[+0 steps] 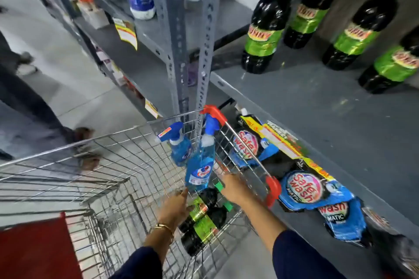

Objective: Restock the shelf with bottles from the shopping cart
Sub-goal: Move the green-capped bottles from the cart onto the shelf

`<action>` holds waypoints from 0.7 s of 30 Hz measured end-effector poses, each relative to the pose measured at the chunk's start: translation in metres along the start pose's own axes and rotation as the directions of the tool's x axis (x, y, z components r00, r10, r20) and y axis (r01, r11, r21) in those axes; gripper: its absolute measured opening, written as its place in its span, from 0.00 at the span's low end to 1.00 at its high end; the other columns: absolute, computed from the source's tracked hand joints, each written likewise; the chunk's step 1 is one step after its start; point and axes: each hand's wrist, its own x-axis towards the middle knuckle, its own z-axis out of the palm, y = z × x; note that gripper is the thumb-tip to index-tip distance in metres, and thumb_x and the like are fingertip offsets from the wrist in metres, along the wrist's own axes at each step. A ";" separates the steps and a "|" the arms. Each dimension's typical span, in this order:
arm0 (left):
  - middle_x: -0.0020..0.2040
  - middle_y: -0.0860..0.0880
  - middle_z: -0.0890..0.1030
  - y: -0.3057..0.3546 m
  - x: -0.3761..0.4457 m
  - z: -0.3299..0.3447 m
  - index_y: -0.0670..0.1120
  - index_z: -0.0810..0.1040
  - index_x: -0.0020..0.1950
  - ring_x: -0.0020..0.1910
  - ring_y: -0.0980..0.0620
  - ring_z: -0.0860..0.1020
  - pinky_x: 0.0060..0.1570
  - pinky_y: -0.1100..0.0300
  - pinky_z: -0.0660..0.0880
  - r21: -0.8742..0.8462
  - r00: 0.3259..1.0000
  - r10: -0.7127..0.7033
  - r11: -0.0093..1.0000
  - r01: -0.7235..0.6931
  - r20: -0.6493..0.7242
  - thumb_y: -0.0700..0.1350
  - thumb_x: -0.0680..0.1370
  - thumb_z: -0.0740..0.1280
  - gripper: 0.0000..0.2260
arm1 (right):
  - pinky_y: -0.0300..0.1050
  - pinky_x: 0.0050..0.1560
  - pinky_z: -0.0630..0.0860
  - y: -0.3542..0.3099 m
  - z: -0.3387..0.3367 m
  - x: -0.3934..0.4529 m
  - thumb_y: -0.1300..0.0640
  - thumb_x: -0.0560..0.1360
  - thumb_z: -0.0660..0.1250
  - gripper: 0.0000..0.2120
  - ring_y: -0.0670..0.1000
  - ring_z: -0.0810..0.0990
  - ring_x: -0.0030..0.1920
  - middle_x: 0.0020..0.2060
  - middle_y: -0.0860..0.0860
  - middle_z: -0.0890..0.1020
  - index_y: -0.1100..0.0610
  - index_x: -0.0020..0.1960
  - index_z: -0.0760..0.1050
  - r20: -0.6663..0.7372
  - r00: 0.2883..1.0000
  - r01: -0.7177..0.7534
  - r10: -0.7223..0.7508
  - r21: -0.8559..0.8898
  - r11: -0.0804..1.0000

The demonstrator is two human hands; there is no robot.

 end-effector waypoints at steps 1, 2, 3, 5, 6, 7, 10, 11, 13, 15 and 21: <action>0.65 0.41 0.72 -0.006 0.009 0.007 0.47 0.56 0.71 0.60 0.43 0.74 0.59 0.51 0.74 -0.026 0.999 -0.026 0.999 0.026 0.024 0.55 0.76 0.60 0.27 | 0.53 0.60 0.76 0.000 0.007 0.014 0.65 0.74 0.60 0.19 0.62 0.76 0.59 0.60 0.62 0.76 0.61 0.64 0.70 0.056 0.998 -0.033 0.033 -0.002 0.999; 0.65 0.41 0.73 -0.010 0.017 0.014 0.47 0.57 0.70 0.59 0.43 0.74 0.59 0.51 0.74 -0.081 0.998 -0.042 0.996 0.045 0.043 0.56 0.75 0.61 0.28 | 0.51 0.59 0.75 -0.001 0.009 0.023 0.65 0.74 0.60 0.19 0.61 0.76 0.59 0.61 0.63 0.76 0.63 0.64 0.69 0.092 0.994 -0.054 0.054 -0.002 0.999; 0.65 0.40 0.72 -0.013 0.023 0.020 0.46 0.57 0.70 0.59 0.43 0.74 0.59 0.51 0.74 -0.107 0.996 -0.046 0.993 0.054 0.076 0.56 0.75 0.61 0.28 | 0.49 0.59 0.75 -0.001 0.013 0.032 0.64 0.75 0.60 0.17 0.61 0.76 0.60 0.61 0.64 0.76 0.65 0.64 0.69 0.132 0.987 -0.094 0.096 -0.020 0.995; 0.64 0.40 0.73 -0.015 0.037 0.030 0.43 0.59 0.69 0.60 0.42 0.74 0.59 0.52 0.72 -0.160 0.989 -0.066 0.983 0.087 0.132 0.55 0.75 0.62 0.28 | 0.48 0.59 0.74 0.000 0.017 0.048 0.62 0.76 0.60 0.17 0.60 0.76 0.61 0.62 0.64 0.75 0.67 0.63 0.69 0.186 0.969 -0.151 0.163 -0.078 0.985; 0.63 0.40 0.74 -0.016 0.043 0.035 0.42 0.61 0.68 0.59 0.42 0.74 0.59 0.53 0.72 -0.176 0.983 -0.065 0.980 0.094 0.169 0.54 0.74 0.63 0.27 | 0.47 0.60 0.74 -0.002 0.022 0.057 0.62 0.77 0.59 0.17 0.60 0.75 0.62 0.64 0.64 0.74 0.67 0.64 0.69 0.201 0.964 -0.160 0.173 -0.081 0.984; 0.61 0.40 0.76 -0.015 0.049 0.037 0.42 0.64 0.65 0.58 0.42 0.74 0.58 0.53 0.72 -0.177 0.980 -0.059 0.980 0.094 0.192 0.54 0.74 0.64 0.25 | 0.47 0.60 0.73 -0.003 0.024 0.064 0.62 0.78 0.59 0.17 0.60 0.74 0.63 0.65 0.63 0.73 0.67 0.65 0.67 0.206 0.963 -0.160 0.173 -0.079 0.984; 0.52 0.43 0.79 -0.015 0.061 0.039 0.41 0.72 0.55 0.52 0.44 0.77 0.52 0.54 0.74 -0.178 0.964 -0.037 0.980 0.086 0.262 0.55 0.73 0.66 0.19 | 0.46 0.61 0.72 -0.003 0.033 0.078 0.64 0.78 0.58 0.18 0.59 0.72 0.64 0.66 0.63 0.71 0.67 0.67 0.65 0.208 0.958 -0.188 0.197 -0.062 0.980; 0.49 0.43 0.79 -0.015 0.063 0.039 0.41 0.73 0.53 0.51 0.44 0.77 0.49 0.55 0.73 -0.187 0.961 -0.026 0.979 0.080 0.276 0.54 0.72 0.67 0.18 | 0.46 0.60 0.73 -0.003 0.038 0.082 0.63 0.78 0.58 0.17 0.59 0.73 0.64 0.66 0.63 0.72 0.67 0.66 0.66 0.200 0.958 -0.200 0.206 -0.053 0.978; 0.44 0.45 0.75 -0.014 0.067 0.036 0.41 0.74 0.48 0.45 0.47 0.74 0.45 0.56 0.70 -0.190 0.960 -0.025 0.978 0.080 0.278 0.51 0.72 0.68 0.14 | 0.46 0.59 0.73 -0.004 0.045 0.087 0.62 0.79 0.58 0.17 0.59 0.73 0.63 0.65 0.63 0.72 0.67 0.66 0.66 0.201 0.954 -0.219 0.222 -0.037 0.975; 0.43 0.46 0.74 -0.014 0.067 0.036 0.41 0.74 0.47 0.43 0.49 0.73 0.47 0.54 0.73 -0.225 0.967 -0.032 0.970 0.090 0.253 0.49 0.72 0.68 0.13 | 0.47 0.60 0.73 -0.006 0.048 0.088 0.63 0.79 0.58 0.17 0.60 0.73 0.63 0.65 0.64 0.72 0.68 0.66 0.66 0.194 0.951 -0.244 0.239 0.002 0.970; 0.45 0.47 0.78 -0.019 0.048 0.037 0.43 0.74 0.51 0.46 0.49 0.76 0.47 0.58 0.75 -0.371 0.984 -0.040 0.923 0.104 0.175 0.45 0.71 0.69 0.12 | 0.41 0.51 0.75 -0.011 0.035 0.077 0.65 0.78 0.60 0.13 0.57 0.78 0.58 0.59 0.60 0.78 0.67 0.61 0.71 0.102 0.950 -0.310 0.295 0.196 0.930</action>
